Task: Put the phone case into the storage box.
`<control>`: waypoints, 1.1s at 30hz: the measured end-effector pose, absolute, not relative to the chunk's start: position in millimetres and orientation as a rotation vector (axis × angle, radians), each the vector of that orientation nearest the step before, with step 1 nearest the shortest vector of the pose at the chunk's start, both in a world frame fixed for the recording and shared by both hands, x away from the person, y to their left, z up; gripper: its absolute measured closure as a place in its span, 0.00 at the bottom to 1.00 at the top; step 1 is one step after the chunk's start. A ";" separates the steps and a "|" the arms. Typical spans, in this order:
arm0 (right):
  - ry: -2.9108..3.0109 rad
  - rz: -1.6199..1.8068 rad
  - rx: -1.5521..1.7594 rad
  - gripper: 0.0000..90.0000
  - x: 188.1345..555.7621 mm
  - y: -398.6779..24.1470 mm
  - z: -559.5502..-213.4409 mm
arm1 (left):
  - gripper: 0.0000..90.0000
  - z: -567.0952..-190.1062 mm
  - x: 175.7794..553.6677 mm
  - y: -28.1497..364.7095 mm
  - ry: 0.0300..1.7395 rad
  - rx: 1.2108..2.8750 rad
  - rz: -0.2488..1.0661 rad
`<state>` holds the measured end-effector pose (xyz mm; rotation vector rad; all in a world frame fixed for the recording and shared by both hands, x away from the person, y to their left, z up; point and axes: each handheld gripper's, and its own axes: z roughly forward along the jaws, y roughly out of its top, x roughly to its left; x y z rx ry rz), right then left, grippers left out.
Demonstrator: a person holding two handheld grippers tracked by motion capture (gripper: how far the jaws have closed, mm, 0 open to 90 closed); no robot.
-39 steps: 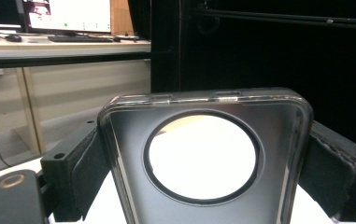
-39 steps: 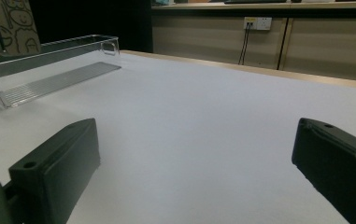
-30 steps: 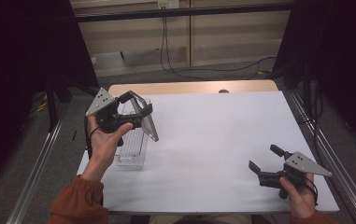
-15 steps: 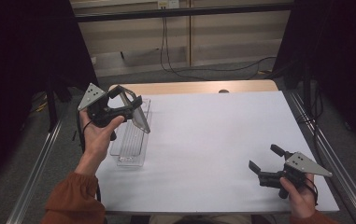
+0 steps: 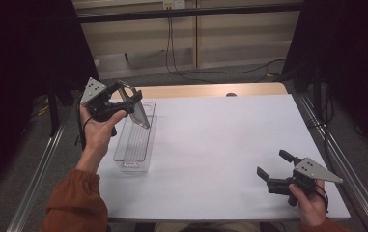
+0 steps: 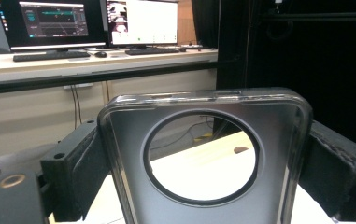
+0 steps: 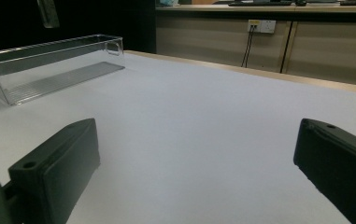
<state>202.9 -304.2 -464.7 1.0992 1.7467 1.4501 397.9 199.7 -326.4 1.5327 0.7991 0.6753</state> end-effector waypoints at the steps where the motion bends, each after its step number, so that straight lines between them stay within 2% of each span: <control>1: 1.746 1.449 1.102 0.00 203.0 -304.3 -464.7 | 0.12 -326.8 399.0 200.5 0.801 1.538 0.682; 21: 1.750 1.447 1.102 0.00 203.2 -304.3 -465.5 | 0.12 -333.6 417.7 201.3 0.853 1.541 0.750; 33: 1.759 1.452 1.101 0.00 203.1 -303.6 -465.9 | 0.12 -347.6 437.3 194.9 0.889 1.563 0.737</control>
